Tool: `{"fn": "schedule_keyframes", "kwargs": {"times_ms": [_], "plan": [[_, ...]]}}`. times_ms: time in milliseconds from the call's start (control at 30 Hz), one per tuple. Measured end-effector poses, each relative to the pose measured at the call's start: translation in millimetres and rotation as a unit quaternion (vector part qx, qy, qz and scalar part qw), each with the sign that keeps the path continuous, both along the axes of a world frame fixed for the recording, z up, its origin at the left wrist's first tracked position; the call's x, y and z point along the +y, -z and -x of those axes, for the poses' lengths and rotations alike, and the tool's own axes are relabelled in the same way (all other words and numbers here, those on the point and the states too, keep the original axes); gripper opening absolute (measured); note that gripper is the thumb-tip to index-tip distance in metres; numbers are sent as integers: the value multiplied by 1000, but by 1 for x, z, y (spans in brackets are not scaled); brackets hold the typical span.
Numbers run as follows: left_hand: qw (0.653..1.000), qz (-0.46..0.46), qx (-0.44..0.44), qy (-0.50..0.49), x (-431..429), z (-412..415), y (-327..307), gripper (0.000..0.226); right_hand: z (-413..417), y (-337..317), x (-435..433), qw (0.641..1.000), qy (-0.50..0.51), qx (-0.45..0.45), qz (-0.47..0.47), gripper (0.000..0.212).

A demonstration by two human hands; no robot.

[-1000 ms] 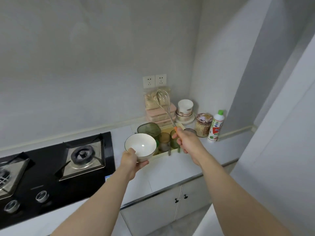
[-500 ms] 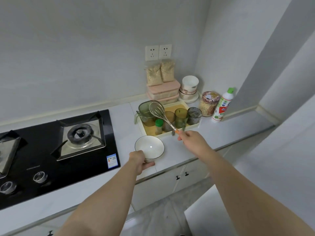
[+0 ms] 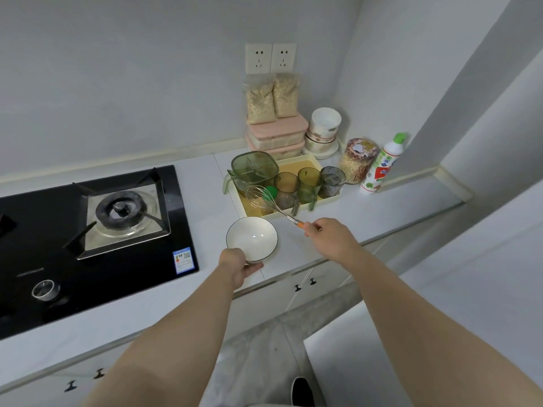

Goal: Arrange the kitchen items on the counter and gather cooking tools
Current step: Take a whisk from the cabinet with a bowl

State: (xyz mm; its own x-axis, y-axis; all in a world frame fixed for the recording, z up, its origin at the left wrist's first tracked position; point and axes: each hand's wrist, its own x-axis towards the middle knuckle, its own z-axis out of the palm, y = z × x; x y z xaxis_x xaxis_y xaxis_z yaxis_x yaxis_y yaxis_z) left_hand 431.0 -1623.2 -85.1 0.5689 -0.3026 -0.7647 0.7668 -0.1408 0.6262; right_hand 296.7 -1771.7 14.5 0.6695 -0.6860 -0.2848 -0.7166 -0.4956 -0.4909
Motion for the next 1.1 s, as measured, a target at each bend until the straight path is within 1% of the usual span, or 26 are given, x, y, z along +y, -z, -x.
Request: {"fn": "schedule_keyframes", "kwargs": {"times_ms": [133,300,433,533,600,767,833,900,1000,1100], "plan": [[999,23,0,-44,6,-13,-1,47,-10,6,5,1000,-11,10,1,41],[995,31,28,-93,23,-33,-3,47,-31,17,14,999,-34,19,-3,37],[994,55,17,-88,29,-44,-6,39,-48,25,19,999,-49,23,-4,31],[990,81,35,-107,35,-47,-7,31,-60,29,25,998,-59,16,-9,34],[993,74,37,-81,40,-48,-8,29,-69,33,30,998,-64,12,-17,34],[999,-4,0,-43,53,-55,-10,35,-93,51,45,996,-87,10,-33,32],[999,-20,-33,-24,57,-59,-13,45,-103,62,51,995,-89,0,-49,30],[995,-45,-82,23,62,-63,-16,53,-111,71,56,995,-77,-5,-66,28],[982,-94,-143,85,69,-69,-19,57,-120,82,61,995,-51,-10,-88,25],[975,-110,-162,100,73,-74,-20,58,-123,88,65,994,-44,-20,-93,24]]}}
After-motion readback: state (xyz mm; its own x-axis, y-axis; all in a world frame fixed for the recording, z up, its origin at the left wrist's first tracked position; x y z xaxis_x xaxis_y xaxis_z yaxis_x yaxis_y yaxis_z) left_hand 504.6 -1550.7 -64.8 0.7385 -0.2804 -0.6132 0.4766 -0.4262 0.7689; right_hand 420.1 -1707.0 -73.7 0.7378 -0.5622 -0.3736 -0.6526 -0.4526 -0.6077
